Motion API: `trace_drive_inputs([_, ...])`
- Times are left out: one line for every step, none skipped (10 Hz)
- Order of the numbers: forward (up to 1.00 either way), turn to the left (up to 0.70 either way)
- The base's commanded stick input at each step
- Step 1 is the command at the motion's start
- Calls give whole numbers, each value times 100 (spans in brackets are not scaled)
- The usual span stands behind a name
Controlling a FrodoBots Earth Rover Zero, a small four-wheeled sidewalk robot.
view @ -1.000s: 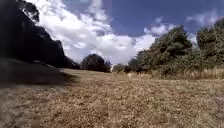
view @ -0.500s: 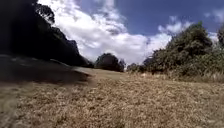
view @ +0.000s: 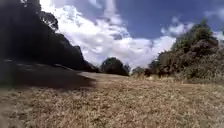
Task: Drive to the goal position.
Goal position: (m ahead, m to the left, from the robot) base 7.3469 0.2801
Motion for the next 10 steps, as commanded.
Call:
trace_drive_inputs([70, -35])
trace_drive_inputs([70, -35])
trace_drive_inputs([70, -35])
trace_drive_inputs([70, -35])
trace_drive_inputs([70, -35])
trace_drive_inputs([70, -35])
trace_drive_inputs([70, -35])
trace_drive_inputs([70, -35])
trace_drive_inputs([70, -35])
trace_drive_inputs([70, -35])
